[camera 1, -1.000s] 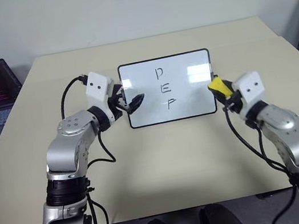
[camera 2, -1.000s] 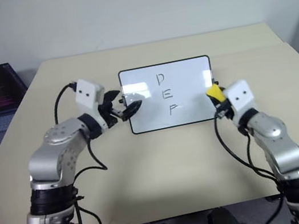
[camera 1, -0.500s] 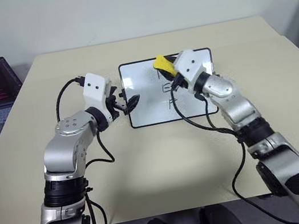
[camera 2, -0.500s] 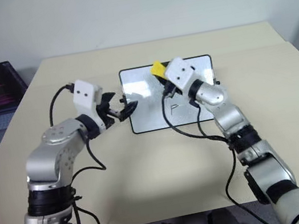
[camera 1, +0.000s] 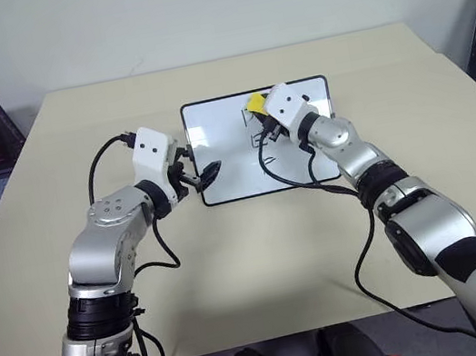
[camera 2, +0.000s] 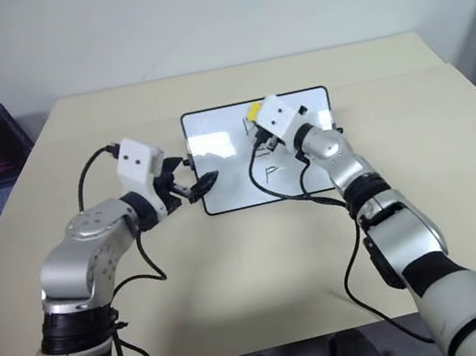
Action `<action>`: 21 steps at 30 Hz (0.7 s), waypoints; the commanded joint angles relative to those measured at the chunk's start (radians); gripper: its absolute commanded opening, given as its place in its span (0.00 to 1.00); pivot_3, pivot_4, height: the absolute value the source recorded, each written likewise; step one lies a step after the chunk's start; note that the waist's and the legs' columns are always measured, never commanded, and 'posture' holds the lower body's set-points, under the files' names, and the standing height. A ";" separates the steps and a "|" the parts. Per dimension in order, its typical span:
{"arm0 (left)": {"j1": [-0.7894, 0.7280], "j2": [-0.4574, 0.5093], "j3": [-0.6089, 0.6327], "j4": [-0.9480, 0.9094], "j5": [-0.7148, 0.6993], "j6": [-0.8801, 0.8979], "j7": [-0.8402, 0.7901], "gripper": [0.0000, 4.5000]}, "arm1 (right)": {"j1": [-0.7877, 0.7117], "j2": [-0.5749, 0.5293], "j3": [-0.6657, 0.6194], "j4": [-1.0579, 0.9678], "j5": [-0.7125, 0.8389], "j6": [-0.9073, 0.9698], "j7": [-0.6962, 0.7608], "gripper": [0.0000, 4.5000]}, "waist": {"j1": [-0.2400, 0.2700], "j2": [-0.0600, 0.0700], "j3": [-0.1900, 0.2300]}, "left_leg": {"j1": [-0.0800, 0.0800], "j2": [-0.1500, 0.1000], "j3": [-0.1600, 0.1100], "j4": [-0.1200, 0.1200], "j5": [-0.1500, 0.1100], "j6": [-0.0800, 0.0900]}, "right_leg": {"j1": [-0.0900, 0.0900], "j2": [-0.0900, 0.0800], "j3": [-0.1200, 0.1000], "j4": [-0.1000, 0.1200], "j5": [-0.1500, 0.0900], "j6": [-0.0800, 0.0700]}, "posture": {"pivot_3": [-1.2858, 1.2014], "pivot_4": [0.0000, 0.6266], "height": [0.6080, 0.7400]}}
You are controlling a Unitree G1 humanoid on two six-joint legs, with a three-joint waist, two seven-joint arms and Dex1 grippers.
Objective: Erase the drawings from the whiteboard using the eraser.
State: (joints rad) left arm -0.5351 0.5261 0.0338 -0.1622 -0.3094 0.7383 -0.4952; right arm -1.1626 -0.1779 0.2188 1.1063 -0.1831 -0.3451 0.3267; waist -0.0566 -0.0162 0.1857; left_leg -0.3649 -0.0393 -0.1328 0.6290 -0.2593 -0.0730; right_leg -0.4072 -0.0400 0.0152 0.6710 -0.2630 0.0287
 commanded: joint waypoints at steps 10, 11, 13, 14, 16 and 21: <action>0.003 0.014 0.026 -0.041 0.004 -0.030 0.000 1.00 | -0.008 0.072 0.065 0.040 -0.095 0.109 0.047 0.28 | -0.006 -0.001 -0.001 | 0.007 0.001 0.003 0.002 -0.001 0.003 | 0.000 0.002 0.001 0.010 0.001 -0.002 | 0.52 0.24 1.00; 0.005 0.013 0.026 -0.040 0.004 -0.033 -0.001 1.00 | -0.012 0.070 0.059 0.036 -0.095 0.108 0.038 0.28 | -0.006 -0.001 -0.001 | 0.008 0.001 0.003 0.002 -0.001 0.003 | 0.001 0.003 0.001 0.010 0.002 -0.002 | 0.52 0.24 1.00; 0.010 0.013 0.027 -0.039 0.004 -0.037 0.000 1.00 | -0.024 0.062 0.046 0.023 -0.090 0.096 0.026 0.28 | -0.005 -0.001 -0.001 | 0.008 0.001 0.003 0.003 -0.001 0.003 | 0.001 0.003 0.001 0.010 0.002 -0.002 | 0.52 0.24 1.00; 0.011 0.013 0.028 -0.039 0.004 -0.038 0.000 1.00 | -0.028 0.059 0.042 0.019 -0.088 0.091 0.023 0.28 | -0.005 -0.001 -0.001 | 0.008 0.001 0.003 0.003 -0.001 0.003 | 0.001 0.003 0.001 0.010 0.002 -0.002 | 0.52 0.24 1.00; 0.014 0.013 0.029 -0.039 0.003 -0.040 -0.001 1.00 | -0.037 0.053 0.030 0.005 -0.080 0.077 0.017 0.28 | -0.004 -0.001 -0.001 | 0.007 0.001 0.003 0.003 -0.001 0.003 | 0.001 0.003 0.001 0.010 0.003 -0.002 | 0.52 0.24 1.00; 0.017 0.013 0.027 -0.041 0.001 -0.042 -0.002 1.00 | -0.075 0.053 -0.006 -0.004 -0.058 0.085 -0.031 0.28 | -0.003 -0.001 -0.001 | 0.005 0.001 0.002 0.003 -0.001 0.003 | 0.000 0.003 0.001 0.010 0.003 -0.002 | 0.52 0.24 1.00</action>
State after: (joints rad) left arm -0.5159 0.5277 0.0345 -0.1623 -0.3082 0.7164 -0.4943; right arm -1.1970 -0.1161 0.2396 1.1245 -0.2551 -0.2614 0.3210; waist -0.0597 -0.0174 0.1848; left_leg -0.3602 -0.0383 -0.1313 0.6324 -0.2600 -0.0702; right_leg -0.4076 -0.0375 0.0160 0.6804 -0.2602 0.0264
